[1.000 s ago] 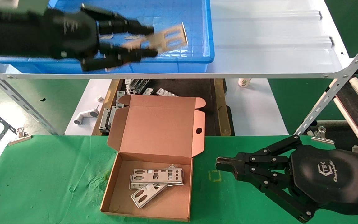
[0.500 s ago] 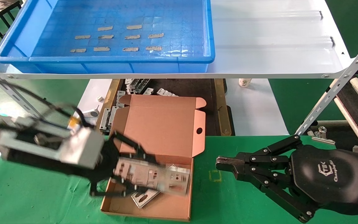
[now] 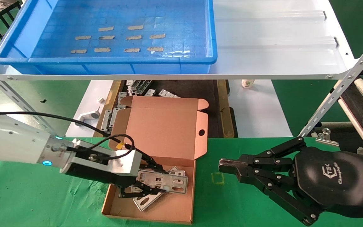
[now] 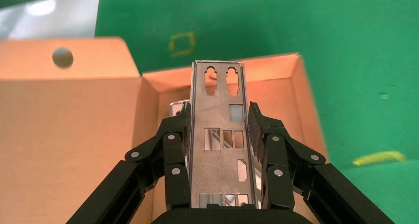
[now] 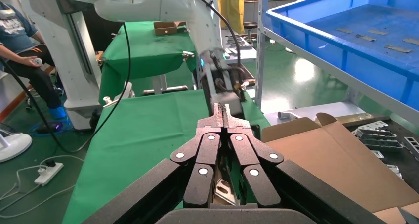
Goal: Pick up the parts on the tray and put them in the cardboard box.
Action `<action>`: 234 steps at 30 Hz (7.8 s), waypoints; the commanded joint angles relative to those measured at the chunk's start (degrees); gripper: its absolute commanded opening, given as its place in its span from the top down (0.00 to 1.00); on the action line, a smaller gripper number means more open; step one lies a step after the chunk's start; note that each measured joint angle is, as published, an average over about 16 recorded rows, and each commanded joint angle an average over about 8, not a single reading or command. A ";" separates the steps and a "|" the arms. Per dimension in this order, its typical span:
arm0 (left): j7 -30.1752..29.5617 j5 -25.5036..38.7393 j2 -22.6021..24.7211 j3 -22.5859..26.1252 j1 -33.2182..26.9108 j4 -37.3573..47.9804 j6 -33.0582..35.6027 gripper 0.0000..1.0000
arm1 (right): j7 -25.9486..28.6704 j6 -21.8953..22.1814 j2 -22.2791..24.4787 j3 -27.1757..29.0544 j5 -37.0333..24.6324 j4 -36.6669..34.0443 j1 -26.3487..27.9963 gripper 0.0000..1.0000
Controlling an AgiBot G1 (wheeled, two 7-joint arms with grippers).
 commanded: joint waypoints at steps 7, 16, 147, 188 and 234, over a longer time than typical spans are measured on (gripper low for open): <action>3.18 1.52 4.54 0.88 0.35 8.45 -1.63 0.40 | 0.00 0.00 0.00 0.00 0.00 0.00 0.00 1.00; 6.64 1.89 7.32 1.02 -0.59 15.25 -1.68 0.00 | 0.00 0.00 0.00 0.00 0.00 0.00 0.00 1.00; -33.51 -24.89 -23.12 -41.76 31.40 -42.75 3.14 0.00 | -0.01 0.02 0.01 -0.02 0.02 -0.02 -0.01 0.00; -33.46 -24.86 -23.07 -41.68 31.33 -42.66 3.15 0.00 | -0.02 0.02 0.01 -0.02 0.02 -0.02 -0.01 0.00; -33.46 -24.87 -23.07 -41.68 31.33 -42.66 3.15 0.00 | -0.02 0.02 0.01 -0.02 0.02 -0.02 -0.01 0.00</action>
